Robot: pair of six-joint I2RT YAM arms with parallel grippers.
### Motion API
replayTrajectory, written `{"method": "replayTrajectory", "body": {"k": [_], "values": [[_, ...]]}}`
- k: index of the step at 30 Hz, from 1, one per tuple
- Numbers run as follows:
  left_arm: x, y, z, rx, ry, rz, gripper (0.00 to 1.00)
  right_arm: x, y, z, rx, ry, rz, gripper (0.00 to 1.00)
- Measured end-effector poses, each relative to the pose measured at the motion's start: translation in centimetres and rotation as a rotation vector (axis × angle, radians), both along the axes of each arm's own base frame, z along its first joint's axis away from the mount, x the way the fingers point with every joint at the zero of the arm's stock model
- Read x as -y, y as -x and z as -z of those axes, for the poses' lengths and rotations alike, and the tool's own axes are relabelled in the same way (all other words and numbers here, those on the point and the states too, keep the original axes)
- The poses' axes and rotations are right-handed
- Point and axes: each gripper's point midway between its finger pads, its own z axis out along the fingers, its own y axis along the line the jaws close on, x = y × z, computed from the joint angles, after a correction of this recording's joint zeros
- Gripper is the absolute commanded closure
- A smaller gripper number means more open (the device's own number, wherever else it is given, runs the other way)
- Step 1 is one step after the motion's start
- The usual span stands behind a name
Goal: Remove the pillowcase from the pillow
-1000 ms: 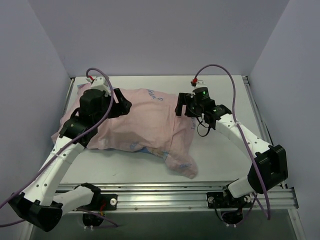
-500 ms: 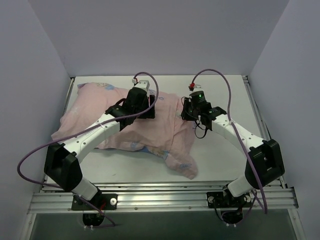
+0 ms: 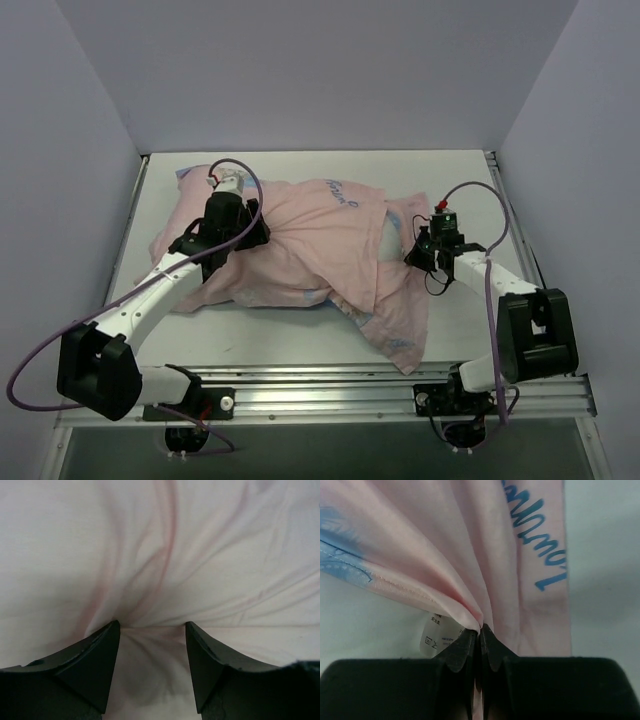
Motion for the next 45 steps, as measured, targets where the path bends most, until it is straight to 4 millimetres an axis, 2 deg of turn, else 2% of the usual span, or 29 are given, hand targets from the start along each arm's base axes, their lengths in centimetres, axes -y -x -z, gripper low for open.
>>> {"method": "replayTrajectory", "body": {"k": [4, 8, 10, 12, 18, 21, 23, 25, 29, 34, 37, 40, 41, 43, 44, 45], "values": [[-1.4, 0.5, 0.0, -0.003, 0.005, -0.021, 0.34, -1.8, 0.4, 1.5, -0.029, -0.067, -0.055, 1.0], [-1.3, 1.0, -1.2, 0.027, 0.006, 0.009, 0.23, -4.6, 0.7, 0.8, 0.003, -0.06, -0.154, 1.0], [-0.7, 1.6, -2.4, 0.057, -0.007, 0.051, 0.19, -6.0, 1.1, 0.1, 0.021, -0.063, -0.199, 1.0], [1.1, 2.2, -4.3, 0.104, -0.021, 0.123, 0.17, -7.4, 1.5, -0.8, 0.043, -0.084, -0.236, 1.0], [10.3, 5.0, -11.2, 0.298, -0.024, 0.421, 0.15, -10.3, 1.9, -4.1, 0.13, -0.174, -0.305, 1.0], [13.7, 5.1, -12.3, 0.342, -0.047, 0.494, 0.15, -11.1, 1.8, -5.4, 0.166, -0.21, -0.322, 1.0], [15.7, 4.9, -11.7, 0.342, -0.077, 0.528, 0.15, -11.5, 1.7, -6.1, 0.189, -0.226, -0.333, 1.0], [17.6, 4.9, -10.0, 0.319, -0.114, 0.553, 0.15, -11.8, 1.6, -6.5, 0.207, -0.239, -0.341, 1.0], [20.5, 4.6, -5.7, 0.249, -0.193, 0.581, 0.14, -12.1, 1.7, -6.6, 0.231, -0.265, -0.343, 1.0], [20.9, 3.3, -1.0, 0.161, -0.287, 0.537, 0.14, -12.2, 2.1, -5.6, 0.239, -0.286, -0.335, 1.0], [20.5, 2.5, 0.2, 0.134, -0.319, 0.477, 0.15, -12.2, 2.7, -4.7, 0.233, -0.288, -0.333, 1.0], [19.9, 2.0, 1.2, 0.102, -0.336, 0.406, 0.28, -11.8, 3.3, -3.7, 0.222, -0.283, -0.321, 1.0], [19.6, 1.9, 1.6, 0.09, -0.338, 0.386, 0.38, -11.6, 3.6, -3.5, 0.22, -0.281, -0.316, 1.0], [19.1, 1.9, 2.4, 0.073, -0.335, 0.351, 0.5, -11.3, 4.0, -3.3, 0.222, -0.276, -0.305, 1.0], [18.8, 2.0, 2.8, 0.066, -0.326, 0.335, 0.68, -11.0, 4.2, -3.2, 0.226, -0.272, -0.298, 1.0], [18.6, 2.1, 3.3, 0.056, -0.315, 0.319, 0.78, -10.8, 4.5, -3.3, 0.23, -0.268, -0.292, 1.0]]}}
